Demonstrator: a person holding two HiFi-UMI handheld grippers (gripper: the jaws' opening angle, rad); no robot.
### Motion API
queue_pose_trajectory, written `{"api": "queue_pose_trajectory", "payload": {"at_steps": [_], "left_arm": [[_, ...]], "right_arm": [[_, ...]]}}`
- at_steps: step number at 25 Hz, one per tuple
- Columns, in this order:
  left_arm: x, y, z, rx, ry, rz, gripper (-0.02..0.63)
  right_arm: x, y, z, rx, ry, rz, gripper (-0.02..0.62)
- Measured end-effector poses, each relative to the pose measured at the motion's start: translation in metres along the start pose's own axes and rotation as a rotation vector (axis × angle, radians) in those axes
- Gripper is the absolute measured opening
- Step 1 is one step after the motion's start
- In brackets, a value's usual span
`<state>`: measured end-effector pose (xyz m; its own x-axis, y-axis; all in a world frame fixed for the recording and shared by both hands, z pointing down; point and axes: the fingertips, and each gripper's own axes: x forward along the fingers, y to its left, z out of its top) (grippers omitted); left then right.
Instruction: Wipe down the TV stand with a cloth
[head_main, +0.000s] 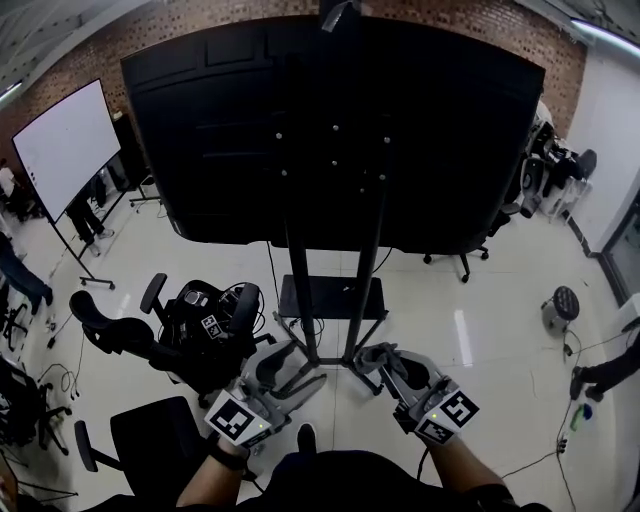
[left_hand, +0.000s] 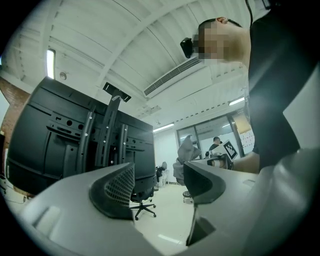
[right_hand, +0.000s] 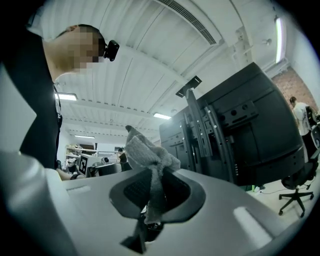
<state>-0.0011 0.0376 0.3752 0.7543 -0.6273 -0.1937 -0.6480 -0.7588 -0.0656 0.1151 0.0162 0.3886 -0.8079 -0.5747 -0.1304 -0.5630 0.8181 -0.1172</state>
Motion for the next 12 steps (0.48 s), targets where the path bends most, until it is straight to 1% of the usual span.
{"api": "queue_pose_trajectory", "payload": {"at_steps": [7,12], "left_arm": [[0.024,0.089,0.005,0.017,-0.007,-0.092,0.328],[0.033,0.128,0.012,0.031,-0.033,-0.154,0.328]], "right_arm": [[0.086,-0.036,0.016,-0.033,-0.049,-0.071,0.034],[0.130,-0.047,0.019,-0.052,-0.068,-0.097,0.034]]}}
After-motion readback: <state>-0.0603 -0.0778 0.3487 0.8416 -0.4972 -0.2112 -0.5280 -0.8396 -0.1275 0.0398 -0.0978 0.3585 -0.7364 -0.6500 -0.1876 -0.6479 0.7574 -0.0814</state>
